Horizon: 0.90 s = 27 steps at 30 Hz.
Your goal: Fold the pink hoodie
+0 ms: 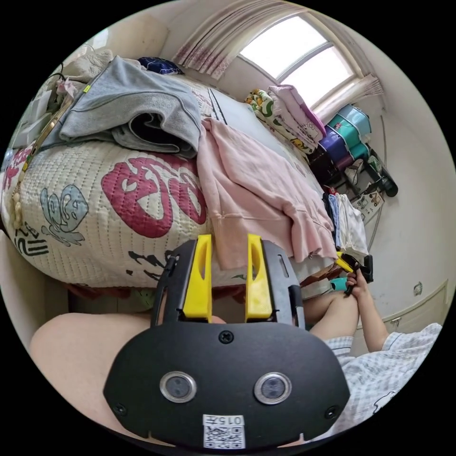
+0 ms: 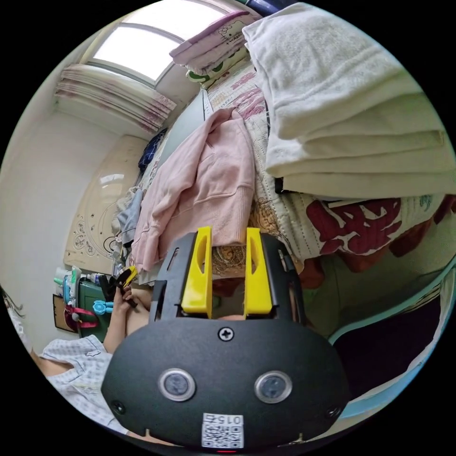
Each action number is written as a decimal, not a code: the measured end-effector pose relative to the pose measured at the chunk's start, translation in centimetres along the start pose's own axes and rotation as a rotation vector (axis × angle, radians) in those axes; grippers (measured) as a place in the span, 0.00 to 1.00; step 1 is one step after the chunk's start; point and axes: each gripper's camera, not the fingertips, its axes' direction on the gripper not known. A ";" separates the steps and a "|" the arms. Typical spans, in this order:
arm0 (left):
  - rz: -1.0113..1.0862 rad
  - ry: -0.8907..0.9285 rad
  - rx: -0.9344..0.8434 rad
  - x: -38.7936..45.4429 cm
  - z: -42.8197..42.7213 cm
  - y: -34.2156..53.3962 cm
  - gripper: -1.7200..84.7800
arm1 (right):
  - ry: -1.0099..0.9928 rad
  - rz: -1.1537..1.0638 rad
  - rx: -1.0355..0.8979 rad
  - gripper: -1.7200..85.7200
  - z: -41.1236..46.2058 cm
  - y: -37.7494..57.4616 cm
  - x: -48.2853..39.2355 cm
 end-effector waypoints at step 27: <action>0.207 -0.200 0.028 2.3 -9.6 -0.1 0.11 | 0.073 0.156 0.537 0.02 -15.5 4.5 -2.0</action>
